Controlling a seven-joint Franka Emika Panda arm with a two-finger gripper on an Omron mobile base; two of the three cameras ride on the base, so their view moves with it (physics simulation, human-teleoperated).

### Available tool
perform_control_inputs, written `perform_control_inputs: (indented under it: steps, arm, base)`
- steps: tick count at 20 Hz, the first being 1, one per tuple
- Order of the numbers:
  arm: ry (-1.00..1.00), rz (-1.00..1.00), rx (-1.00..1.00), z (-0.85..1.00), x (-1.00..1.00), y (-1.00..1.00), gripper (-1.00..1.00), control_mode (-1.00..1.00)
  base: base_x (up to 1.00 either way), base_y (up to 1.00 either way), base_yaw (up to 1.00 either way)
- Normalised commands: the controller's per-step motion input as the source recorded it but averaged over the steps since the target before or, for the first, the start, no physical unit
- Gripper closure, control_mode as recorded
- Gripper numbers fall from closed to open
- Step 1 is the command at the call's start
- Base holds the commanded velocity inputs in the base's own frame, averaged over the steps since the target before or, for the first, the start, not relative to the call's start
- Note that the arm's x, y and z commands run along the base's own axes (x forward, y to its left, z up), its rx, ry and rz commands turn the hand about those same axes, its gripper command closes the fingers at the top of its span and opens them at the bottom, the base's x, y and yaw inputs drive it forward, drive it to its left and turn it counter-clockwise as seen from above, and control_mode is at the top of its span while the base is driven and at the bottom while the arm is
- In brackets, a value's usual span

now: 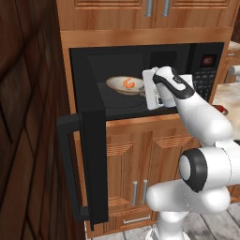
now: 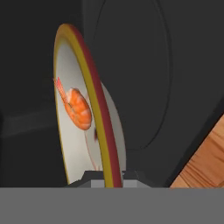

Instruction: Remove the mango from the bowl and place it on the small plate. Then place the bowl with only the shrimp in the microwave, close the door, and press the start button to microwave the shrimp.

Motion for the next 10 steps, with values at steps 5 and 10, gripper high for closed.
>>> perform_control_inputs:
  steps: [5, 10]
  arm:
    - [0.06, 0.0, -0.03, -0.42, 0.26, 0.07, 1.0, -1.0]
    - [0.05, 0.0, -0.02, -0.31, 0.18, 0.11, 1.0, -1.0]
  base:
    - [0.0, 0.0, 0.0]
    - [0.0, 0.0, 0.0]
